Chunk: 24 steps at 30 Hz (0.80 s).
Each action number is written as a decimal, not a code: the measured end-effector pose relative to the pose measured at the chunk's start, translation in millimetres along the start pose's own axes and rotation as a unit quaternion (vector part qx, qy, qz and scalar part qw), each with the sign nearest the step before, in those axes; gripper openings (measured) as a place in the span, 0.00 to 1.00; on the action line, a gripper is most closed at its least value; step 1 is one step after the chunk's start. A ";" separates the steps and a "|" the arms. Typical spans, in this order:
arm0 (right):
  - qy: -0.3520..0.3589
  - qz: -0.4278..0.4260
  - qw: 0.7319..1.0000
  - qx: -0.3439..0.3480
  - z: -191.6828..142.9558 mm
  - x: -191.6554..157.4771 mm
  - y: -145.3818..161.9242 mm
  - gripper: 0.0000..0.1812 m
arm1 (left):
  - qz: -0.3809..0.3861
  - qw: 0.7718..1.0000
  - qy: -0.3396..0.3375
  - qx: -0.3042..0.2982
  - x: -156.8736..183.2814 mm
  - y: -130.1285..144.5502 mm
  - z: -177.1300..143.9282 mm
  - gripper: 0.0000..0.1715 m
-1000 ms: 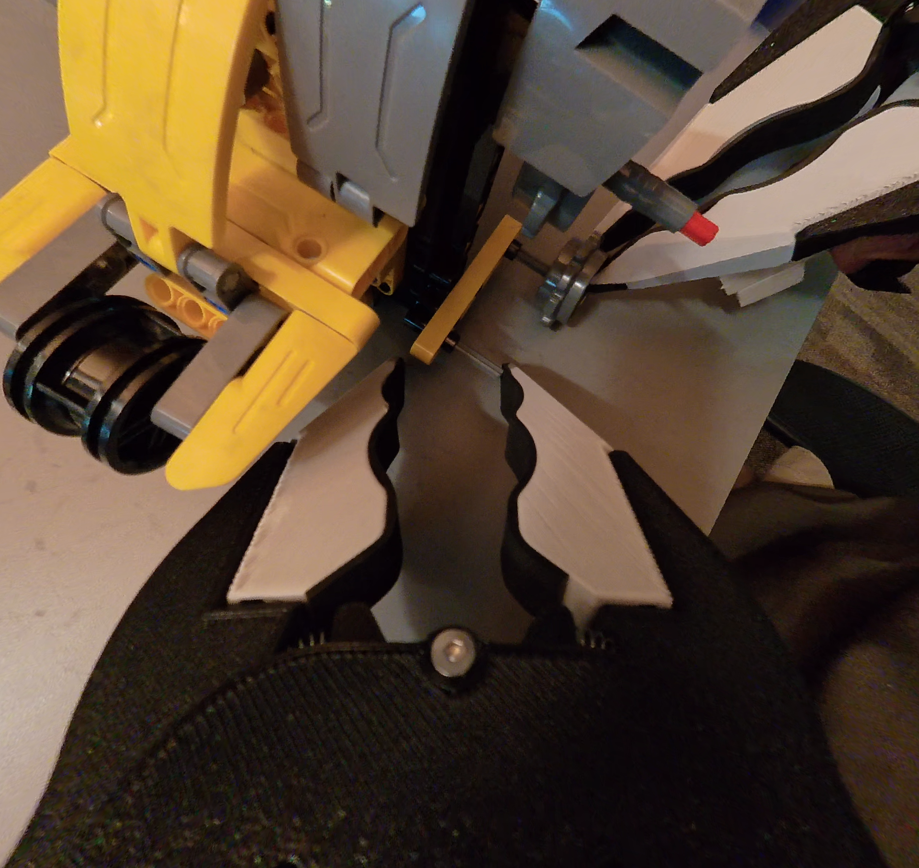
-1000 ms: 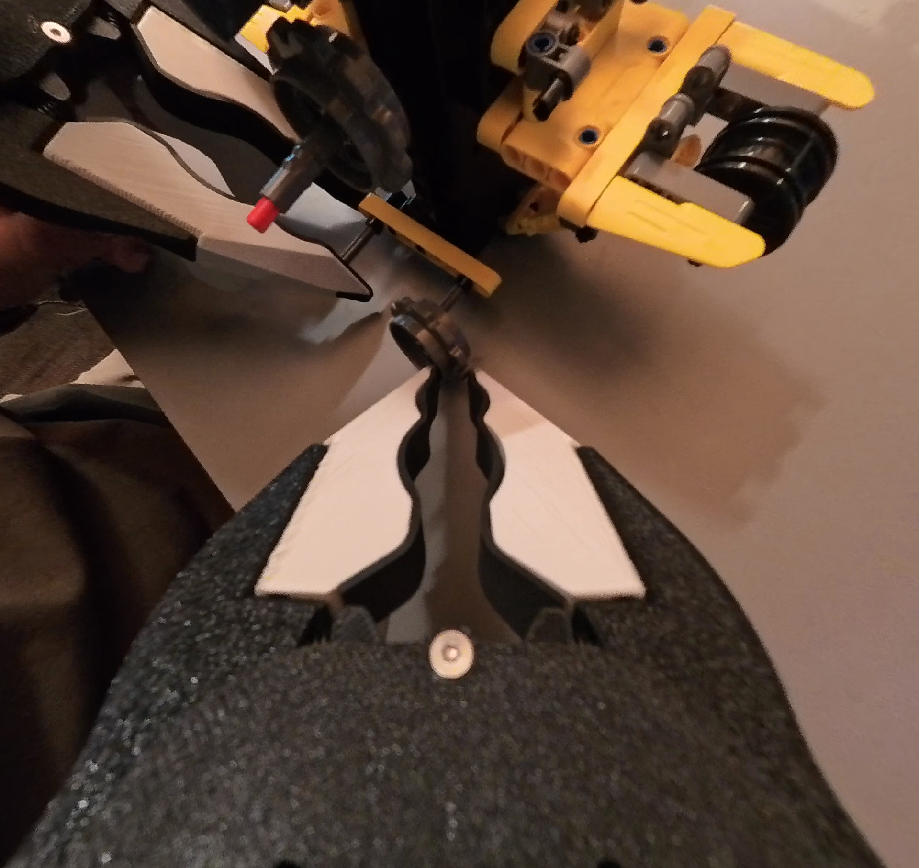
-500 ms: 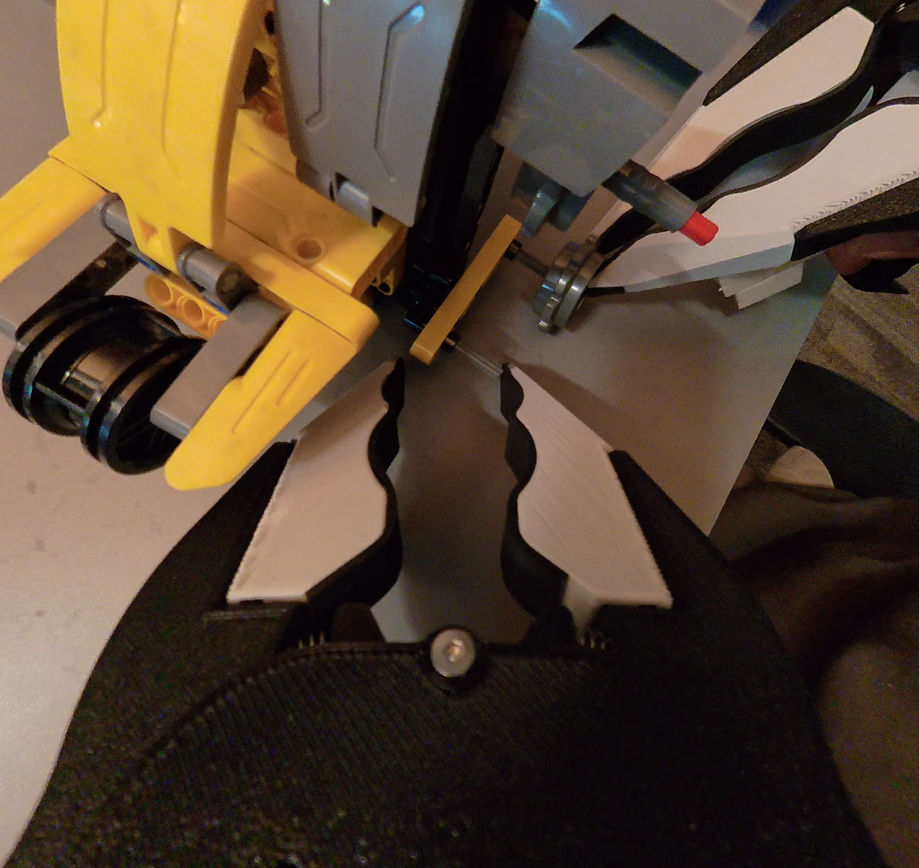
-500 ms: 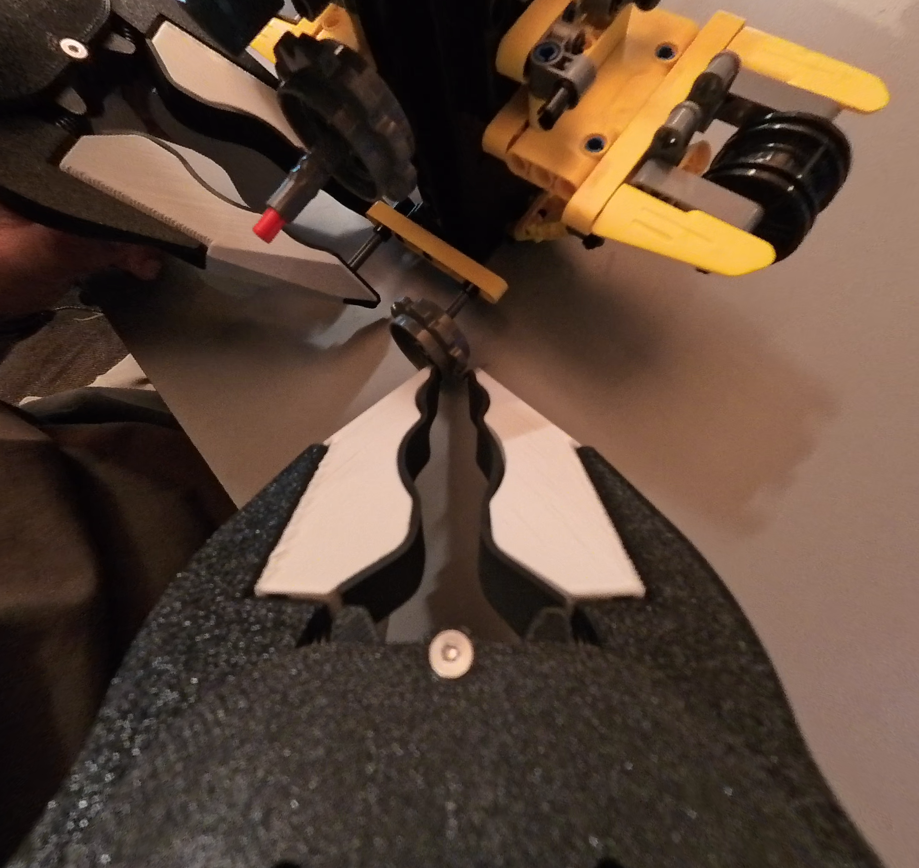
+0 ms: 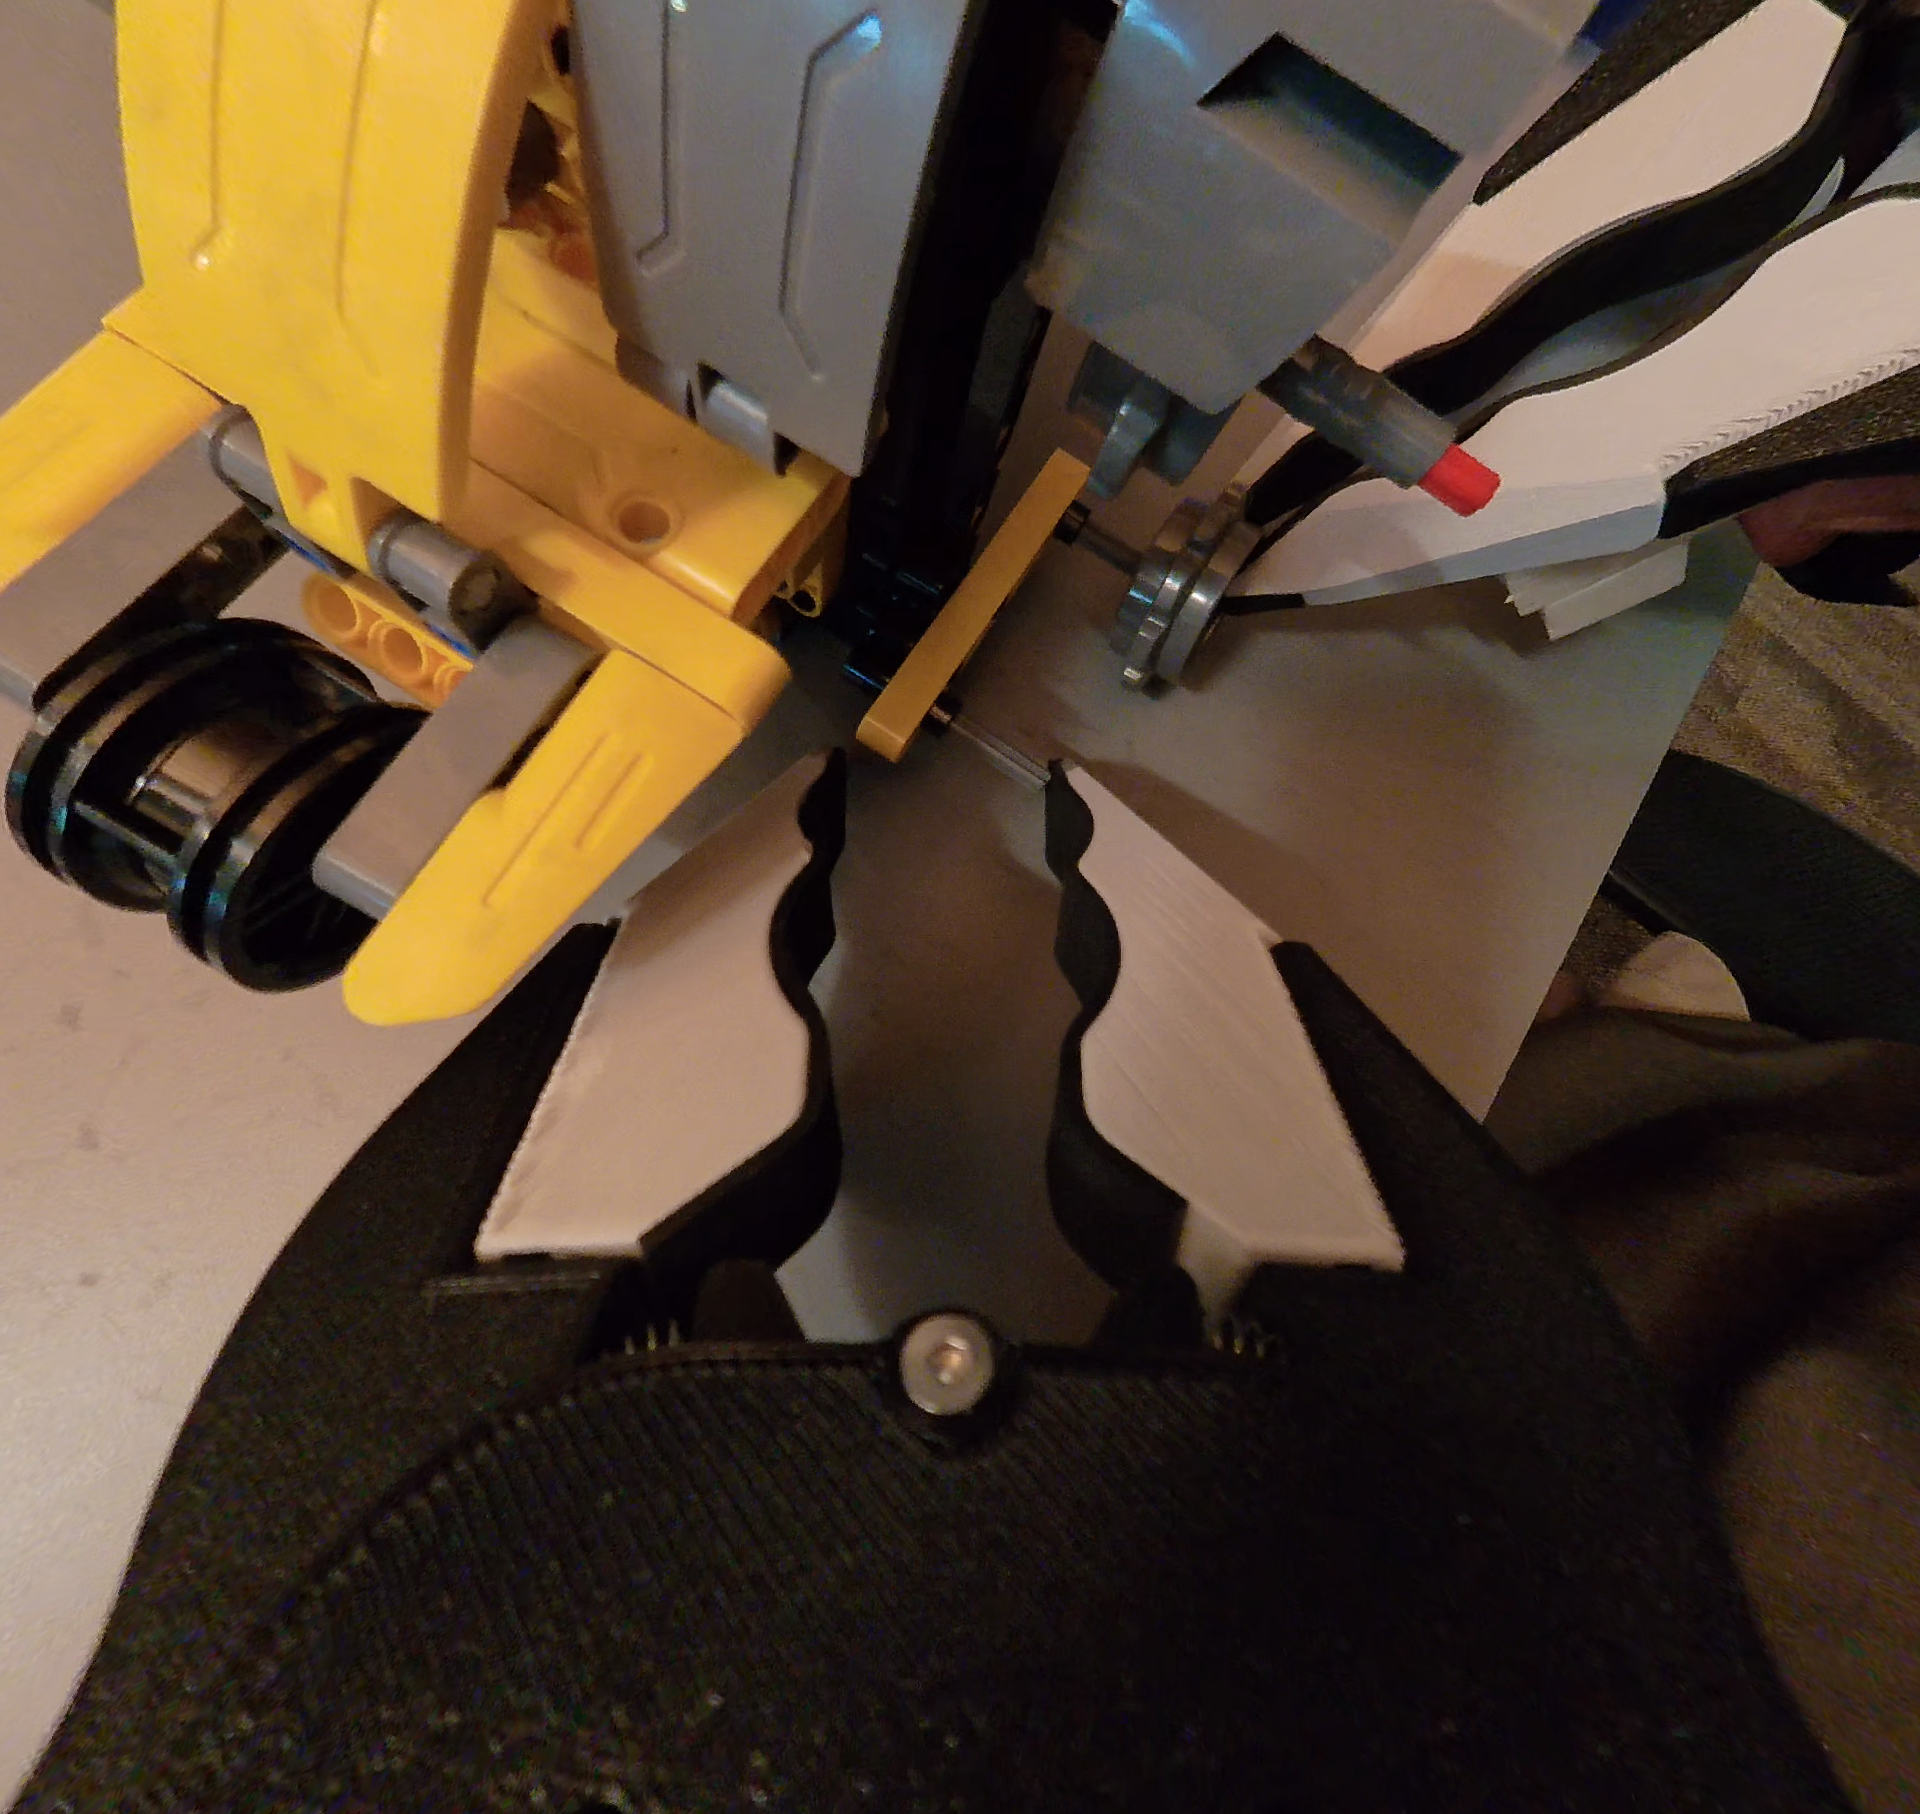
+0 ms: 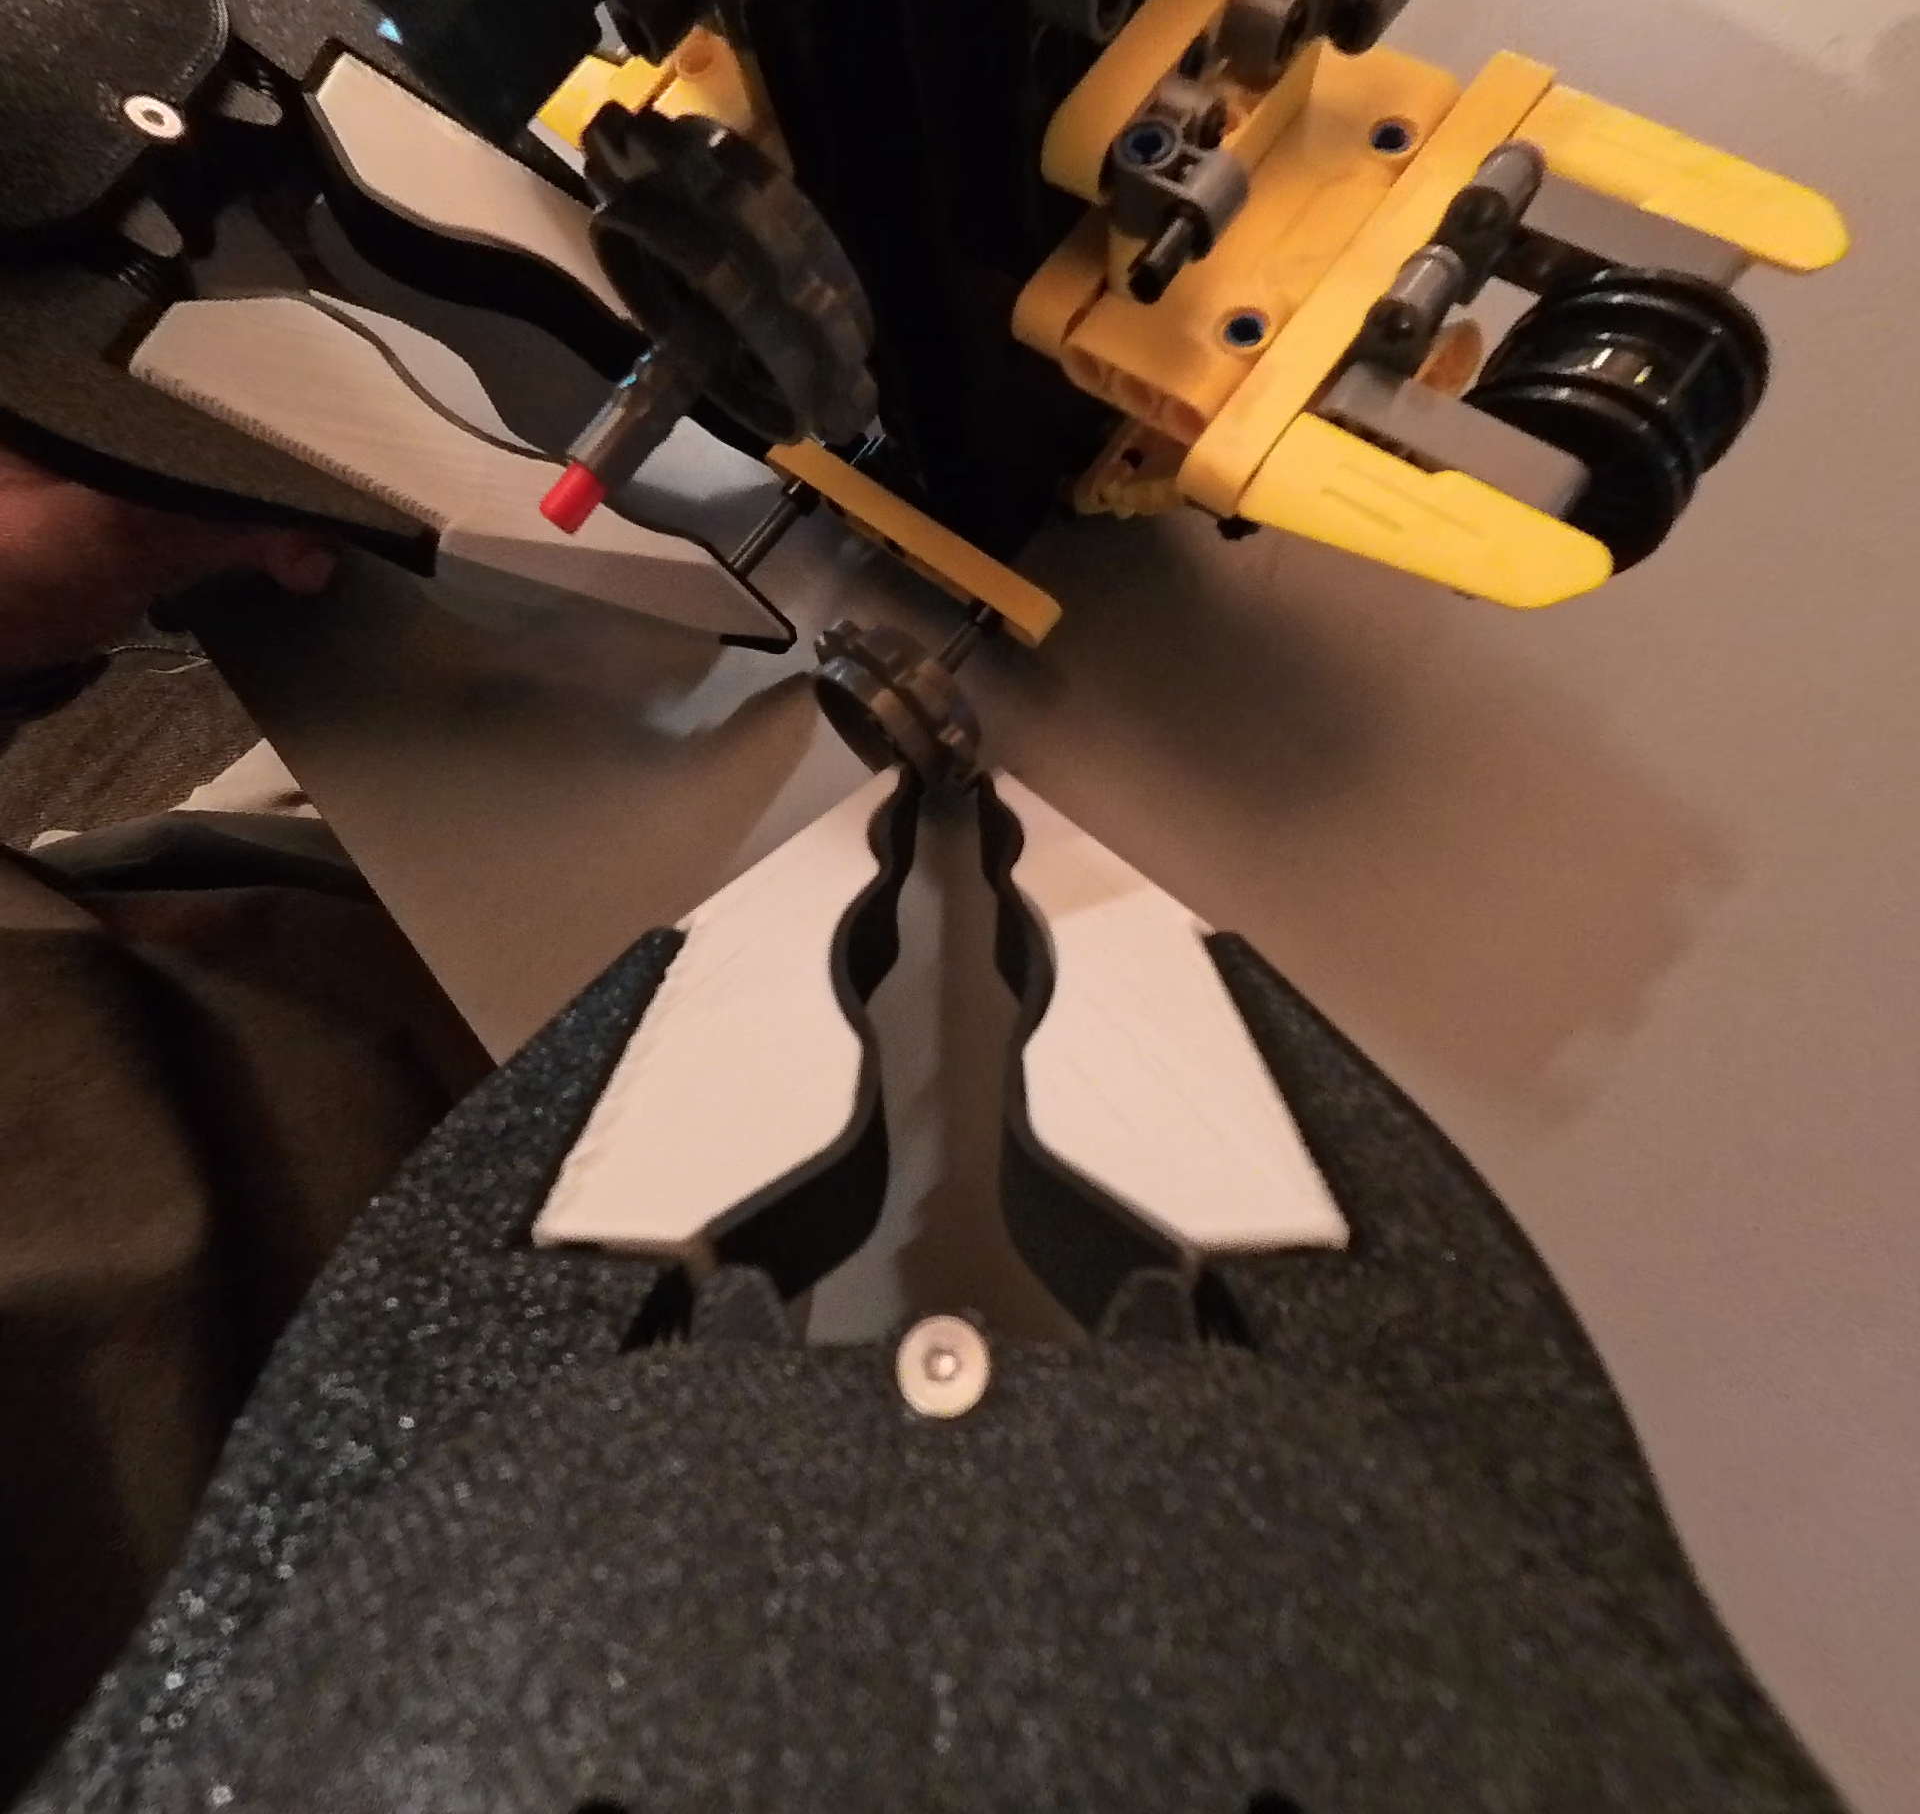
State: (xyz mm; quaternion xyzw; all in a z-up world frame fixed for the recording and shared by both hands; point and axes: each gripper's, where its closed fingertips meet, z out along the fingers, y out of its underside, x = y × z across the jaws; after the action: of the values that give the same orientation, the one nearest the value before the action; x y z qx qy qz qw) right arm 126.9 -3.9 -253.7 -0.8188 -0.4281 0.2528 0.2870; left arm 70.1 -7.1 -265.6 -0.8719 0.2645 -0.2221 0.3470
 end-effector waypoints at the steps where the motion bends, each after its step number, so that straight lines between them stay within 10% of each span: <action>1: 0.002 0.001 1.000 -0.001 0.0 0.0 0.3 0.06 | 0.000 1.000 0.000 0.000 0.1 0.0 0.0 0.22; 24: 0.174 -0.101 0.977 -0.076 -7.5 10.7 -5.8 0.06 | 0.030 0.999 -0.033 -0.006 -1.0 1.5 1.2 0.21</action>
State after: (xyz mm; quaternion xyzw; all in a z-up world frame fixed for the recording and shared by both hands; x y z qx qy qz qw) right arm 134.0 6.0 -246.2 -0.8221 -0.4705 0.0427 0.3177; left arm 69.5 -6.8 -267.7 -0.8724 0.2806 -0.1813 0.3568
